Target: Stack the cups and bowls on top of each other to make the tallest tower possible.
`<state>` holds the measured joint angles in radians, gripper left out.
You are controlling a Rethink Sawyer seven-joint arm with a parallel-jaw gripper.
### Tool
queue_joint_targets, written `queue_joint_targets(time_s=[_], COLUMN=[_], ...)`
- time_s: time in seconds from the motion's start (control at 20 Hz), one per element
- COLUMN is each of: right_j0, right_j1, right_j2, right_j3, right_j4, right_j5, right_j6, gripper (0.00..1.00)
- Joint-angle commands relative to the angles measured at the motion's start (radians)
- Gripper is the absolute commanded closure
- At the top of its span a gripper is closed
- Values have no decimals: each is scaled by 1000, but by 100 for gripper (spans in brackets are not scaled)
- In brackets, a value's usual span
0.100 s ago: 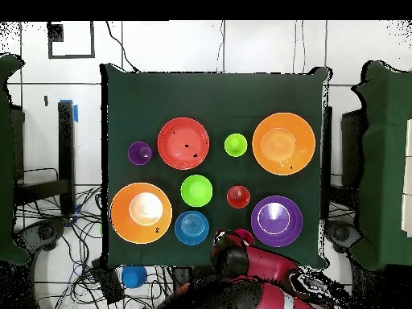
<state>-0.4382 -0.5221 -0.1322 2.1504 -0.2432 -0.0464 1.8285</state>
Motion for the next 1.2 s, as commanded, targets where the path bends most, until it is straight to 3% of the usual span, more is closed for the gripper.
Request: queue_joint_targets(time_s=[0.05,0.5,0.9,1.2], right_j0=[22,33,85,120], right_j1=[1,-41,-144,-179], right_j2=[70,76,68,59], right_j3=[-103,-101,-122,-138], right_j4=[32,55,109,143], right_j5=[23,75,238,310], right_j6=[126,129,121,132], gripper=[100,100,100,100])
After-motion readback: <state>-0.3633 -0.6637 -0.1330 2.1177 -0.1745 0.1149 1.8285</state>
